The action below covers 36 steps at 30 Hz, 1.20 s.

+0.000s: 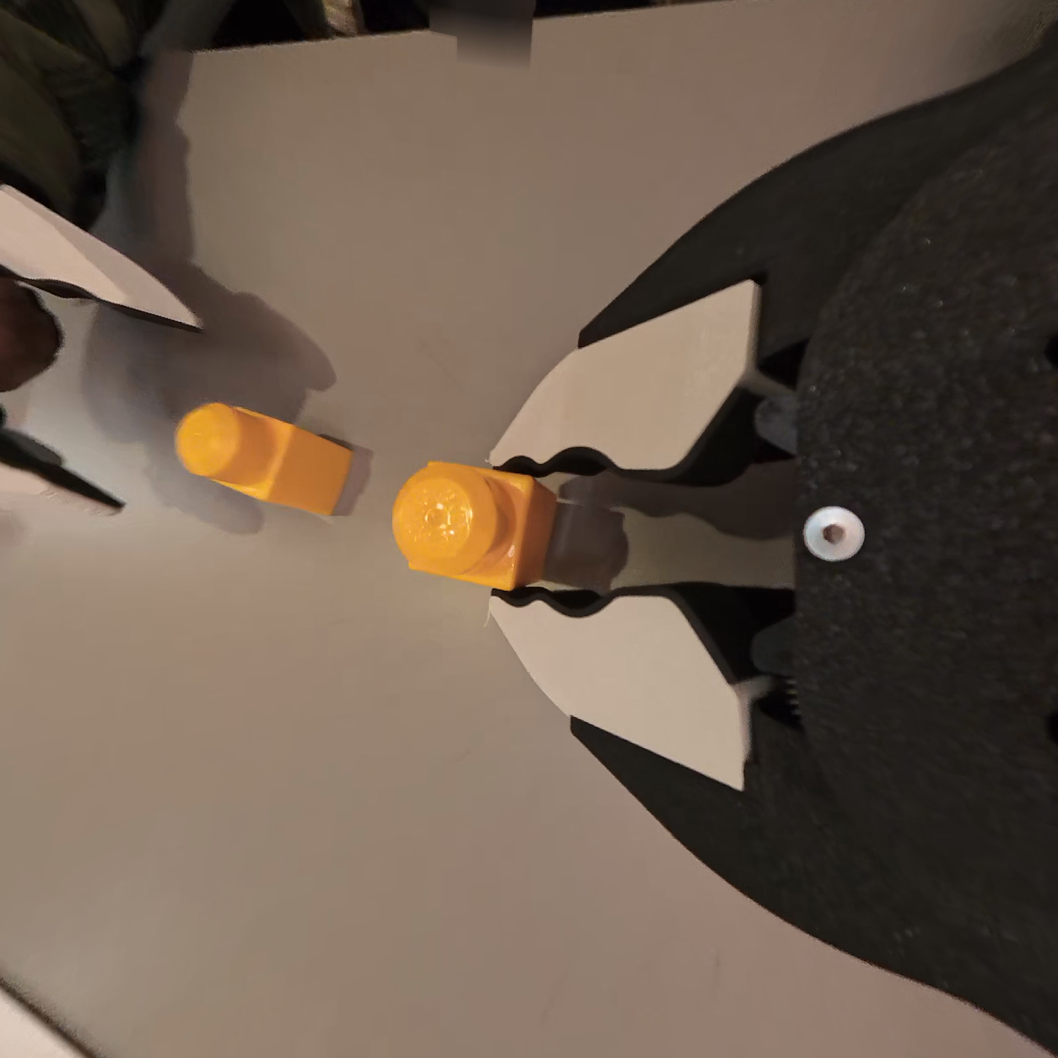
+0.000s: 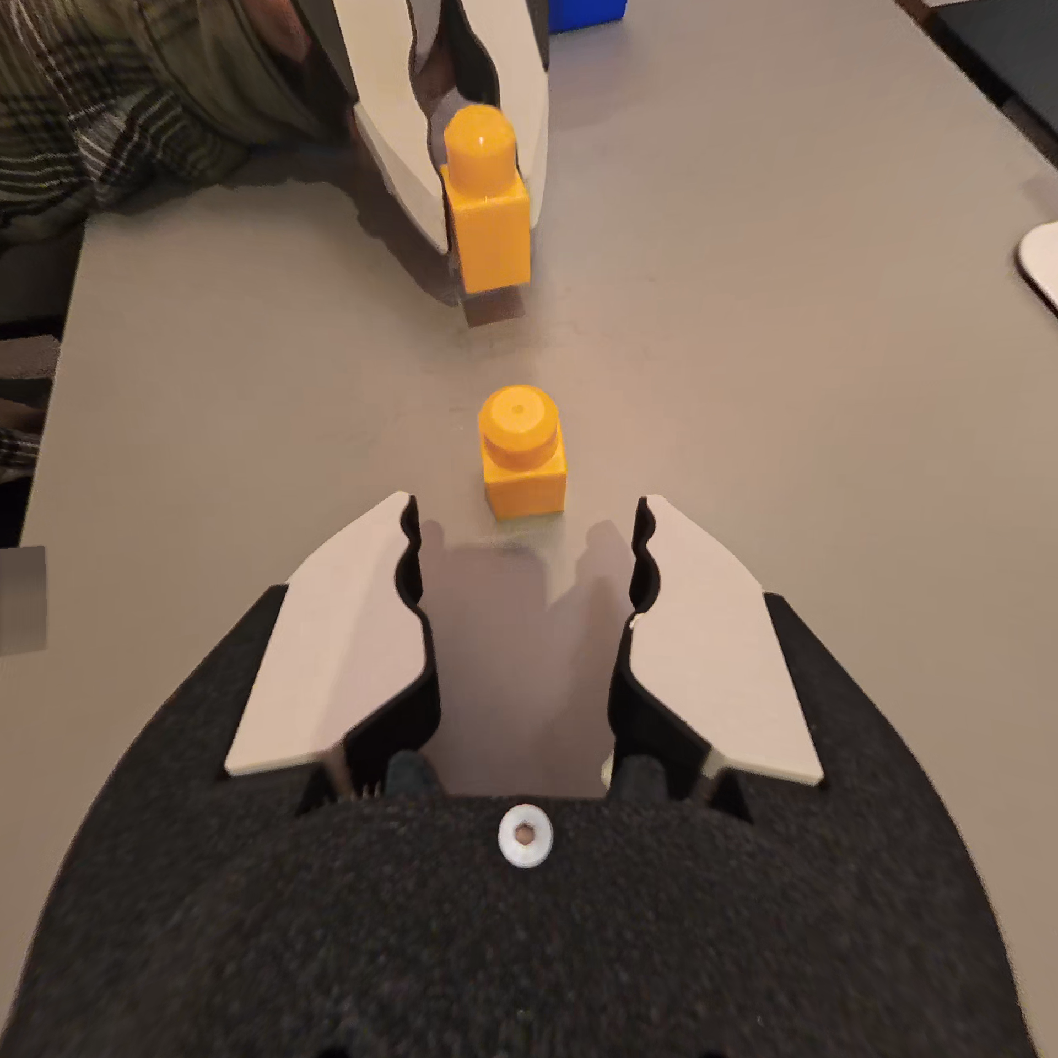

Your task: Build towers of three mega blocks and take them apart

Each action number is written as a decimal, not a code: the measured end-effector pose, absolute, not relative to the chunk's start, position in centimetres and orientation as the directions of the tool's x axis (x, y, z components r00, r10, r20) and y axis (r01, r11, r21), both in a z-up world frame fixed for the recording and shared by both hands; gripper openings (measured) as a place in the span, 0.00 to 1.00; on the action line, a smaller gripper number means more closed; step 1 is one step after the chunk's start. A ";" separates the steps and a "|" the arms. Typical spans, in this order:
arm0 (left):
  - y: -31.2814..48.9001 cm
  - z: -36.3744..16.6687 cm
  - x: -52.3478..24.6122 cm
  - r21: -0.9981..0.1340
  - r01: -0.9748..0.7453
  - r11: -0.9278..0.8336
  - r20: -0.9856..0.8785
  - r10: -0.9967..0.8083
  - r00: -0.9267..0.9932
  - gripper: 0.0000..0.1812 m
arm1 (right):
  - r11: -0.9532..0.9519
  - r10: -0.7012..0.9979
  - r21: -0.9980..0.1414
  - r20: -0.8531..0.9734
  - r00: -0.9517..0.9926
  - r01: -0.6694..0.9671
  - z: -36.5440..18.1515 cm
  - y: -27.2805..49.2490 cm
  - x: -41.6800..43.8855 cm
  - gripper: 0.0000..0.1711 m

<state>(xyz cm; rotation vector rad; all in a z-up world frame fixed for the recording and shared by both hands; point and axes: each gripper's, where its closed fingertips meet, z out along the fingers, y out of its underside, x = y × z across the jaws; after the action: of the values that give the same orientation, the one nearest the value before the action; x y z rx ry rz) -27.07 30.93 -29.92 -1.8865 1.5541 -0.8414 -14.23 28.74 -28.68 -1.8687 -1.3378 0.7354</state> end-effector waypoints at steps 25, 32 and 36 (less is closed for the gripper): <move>29.5 -25.2 -15.6 -0.801 -0.595 -0.065 0.076 -0.997 0.007 0.20 | -0.256 0.915 -0.836 -0.046 0.402 0.486 -27.2 27.6 -8.8 0.40; 29.0 -26.6 -14.1 -0.784 -0.616 -0.073 0.097 -0.995 -0.005 0.20 | -0.260 0.913 -0.835 -0.049 0.406 0.485 -27.3 27.6 -8.7 0.40; 29.0 -28.3 -13.9 -0.726 -0.685 -0.066 0.087 -0.996 0.004 0.20 | -0.259 0.913 -0.835 -0.048 0.404 0.486 -27.2 27.6 -8.7 0.40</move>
<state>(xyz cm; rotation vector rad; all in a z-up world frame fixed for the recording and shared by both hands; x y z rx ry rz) -13.94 28.97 -28.34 -1.7995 1.7269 -0.8377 -8.72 27.57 -27.19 -1.8932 -1.1979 0.7037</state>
